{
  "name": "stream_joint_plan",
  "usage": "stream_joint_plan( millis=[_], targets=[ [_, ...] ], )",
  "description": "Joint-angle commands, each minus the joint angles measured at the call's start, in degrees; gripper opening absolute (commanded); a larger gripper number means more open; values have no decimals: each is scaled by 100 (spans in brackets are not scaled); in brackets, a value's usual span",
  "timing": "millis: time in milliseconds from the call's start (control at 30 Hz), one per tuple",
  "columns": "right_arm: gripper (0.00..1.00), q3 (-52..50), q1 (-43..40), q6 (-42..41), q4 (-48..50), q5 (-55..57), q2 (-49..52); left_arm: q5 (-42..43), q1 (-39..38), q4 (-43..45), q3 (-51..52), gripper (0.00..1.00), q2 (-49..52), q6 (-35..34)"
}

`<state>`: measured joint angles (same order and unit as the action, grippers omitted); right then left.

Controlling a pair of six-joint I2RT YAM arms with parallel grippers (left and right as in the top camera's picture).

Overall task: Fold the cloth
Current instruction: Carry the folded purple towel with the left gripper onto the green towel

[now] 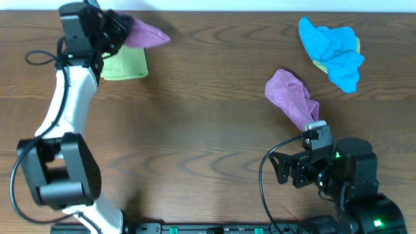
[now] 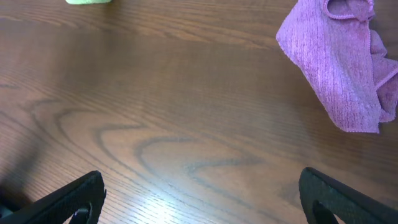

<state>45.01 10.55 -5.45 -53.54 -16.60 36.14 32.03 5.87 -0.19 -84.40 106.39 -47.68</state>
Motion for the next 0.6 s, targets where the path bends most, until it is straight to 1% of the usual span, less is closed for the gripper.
stream_joint_plan(
  millis=[0,167,300,400,467,567],
  targets=[
    [99,-28,-39,-50,-9,-33,-17,214,17,-114,-546,6,450,144],
    [99,-28,-39,-50,-9,-33,-17,210,109,-413,-1399,5,1080,229],
    [99,-28,-39,-50,-9,-33,-17,262,201,-597,-1869,5,1416,236],
    [99,-28,-39,-50,-9,-33,-17,249,249,-625,-1891,5,1427,365],
    [99,-28,-39,-50,-9,-33,-17,245,278,-798,-1891,5,1427,420],
    [99,-28,-39,-50,-9,-33,-17,208,299,-1137,-1891,6,1427,745]
  ],
)
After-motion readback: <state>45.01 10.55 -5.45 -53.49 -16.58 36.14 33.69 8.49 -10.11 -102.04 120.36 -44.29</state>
